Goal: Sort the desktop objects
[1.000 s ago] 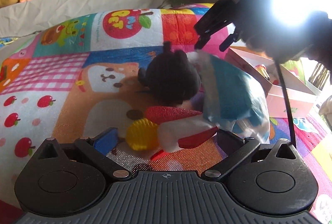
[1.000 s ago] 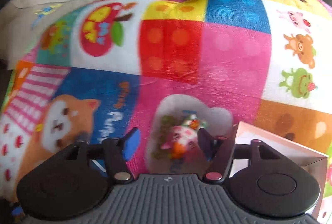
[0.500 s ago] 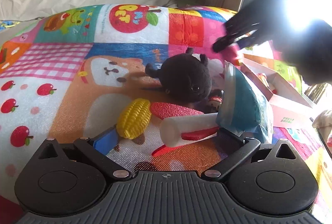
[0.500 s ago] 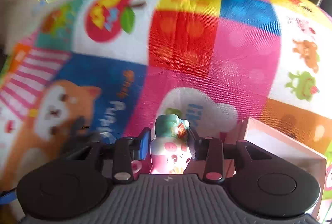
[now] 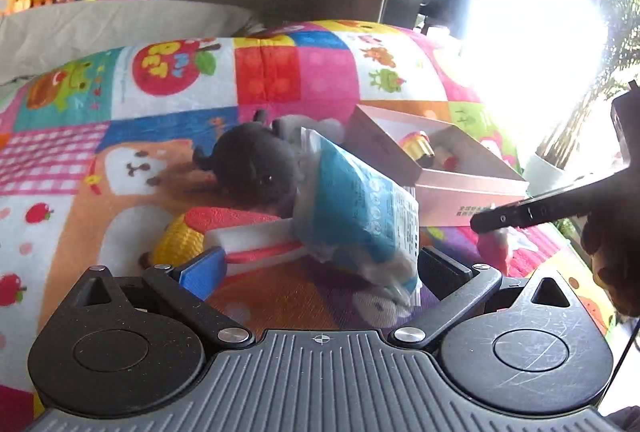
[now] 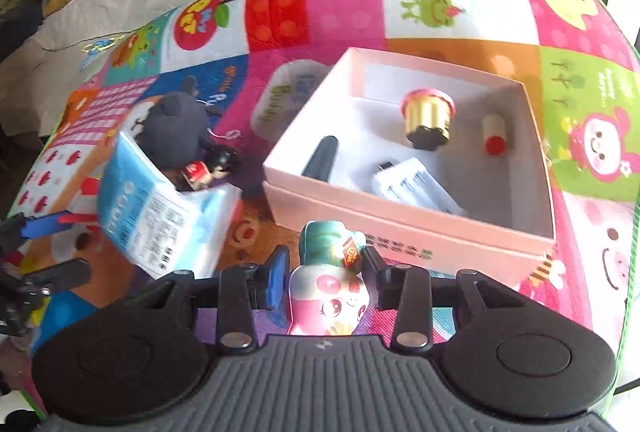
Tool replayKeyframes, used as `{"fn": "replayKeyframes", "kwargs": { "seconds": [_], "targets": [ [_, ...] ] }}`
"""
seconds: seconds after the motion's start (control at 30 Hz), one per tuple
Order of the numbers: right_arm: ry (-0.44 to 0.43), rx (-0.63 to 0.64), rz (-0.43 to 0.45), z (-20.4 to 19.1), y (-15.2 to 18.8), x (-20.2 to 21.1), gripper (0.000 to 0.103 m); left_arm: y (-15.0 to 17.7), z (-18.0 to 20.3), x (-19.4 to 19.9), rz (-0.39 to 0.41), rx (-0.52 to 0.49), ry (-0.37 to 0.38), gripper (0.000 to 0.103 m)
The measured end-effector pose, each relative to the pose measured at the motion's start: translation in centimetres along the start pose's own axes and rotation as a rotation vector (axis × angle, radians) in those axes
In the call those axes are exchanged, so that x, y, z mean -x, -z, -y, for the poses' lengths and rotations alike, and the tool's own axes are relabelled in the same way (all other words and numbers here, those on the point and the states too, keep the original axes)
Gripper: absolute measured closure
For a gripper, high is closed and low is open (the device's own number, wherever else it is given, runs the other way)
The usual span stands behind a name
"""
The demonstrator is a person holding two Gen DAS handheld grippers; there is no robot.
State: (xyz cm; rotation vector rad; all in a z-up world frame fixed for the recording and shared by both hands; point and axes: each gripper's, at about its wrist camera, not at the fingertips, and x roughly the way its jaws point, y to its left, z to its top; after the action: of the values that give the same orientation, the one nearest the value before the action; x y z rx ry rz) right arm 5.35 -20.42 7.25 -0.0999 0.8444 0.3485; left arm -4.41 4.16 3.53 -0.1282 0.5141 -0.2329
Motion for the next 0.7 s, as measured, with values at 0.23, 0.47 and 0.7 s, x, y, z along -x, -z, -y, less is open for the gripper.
{"fn": "replayKeyframes", "kwargs": {
  "seconds": [0.23,0.47,0.7],
  "targets": [
    [0.005,-0.134,0.177,2.1,6.3,2.1,0.021,-2.9,1.9,-2.2,0.034,-0.049,-0.095,0.0],
    [0.033,-0.243,0.215,4.2,10.5,2.0,0.013,-3.9,3.5,-2.4,0.091,-0.081,-0.113,0.0],
    [0.024,-0.28,0.22,4.7,10.5,1.8,0.0,-4.8,4.8,-5.7,-0.006,-0.143,-0.197,0.0]
  ]
}}
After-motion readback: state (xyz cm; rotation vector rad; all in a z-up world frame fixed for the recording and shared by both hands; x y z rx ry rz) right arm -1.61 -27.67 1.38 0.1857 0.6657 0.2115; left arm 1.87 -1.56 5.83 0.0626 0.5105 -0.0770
